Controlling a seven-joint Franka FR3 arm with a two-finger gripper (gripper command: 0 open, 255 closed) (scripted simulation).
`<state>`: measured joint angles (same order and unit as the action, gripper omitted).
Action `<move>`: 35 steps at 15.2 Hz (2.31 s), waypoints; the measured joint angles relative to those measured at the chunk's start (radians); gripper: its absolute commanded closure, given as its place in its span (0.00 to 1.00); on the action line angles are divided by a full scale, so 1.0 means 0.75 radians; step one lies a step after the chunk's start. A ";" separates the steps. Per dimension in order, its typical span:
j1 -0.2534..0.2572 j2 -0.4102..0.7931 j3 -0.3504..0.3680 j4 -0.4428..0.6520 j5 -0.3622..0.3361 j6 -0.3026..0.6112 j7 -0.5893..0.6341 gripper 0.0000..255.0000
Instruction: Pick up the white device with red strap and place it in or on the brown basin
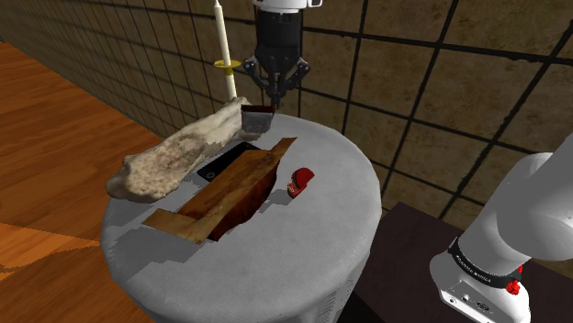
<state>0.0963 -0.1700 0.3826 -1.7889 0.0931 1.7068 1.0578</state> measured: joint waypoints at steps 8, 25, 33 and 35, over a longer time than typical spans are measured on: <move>0.104 0.066 0.166 0.071 -0.028 0.005 0.275 1.00; 0.150 0.061 0.229 -0.169 -0.024 0.247 0.368 1.00; 0.150 0.065 0.230 -0.182 -0.026 0.262 0.368 0.00; 0.150 0.065 0.230 -0.182 -0.026 0.262 0.368 0.00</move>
<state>0.2087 -0.1210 0.5548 -1.9257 0.0738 1.9036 1.3337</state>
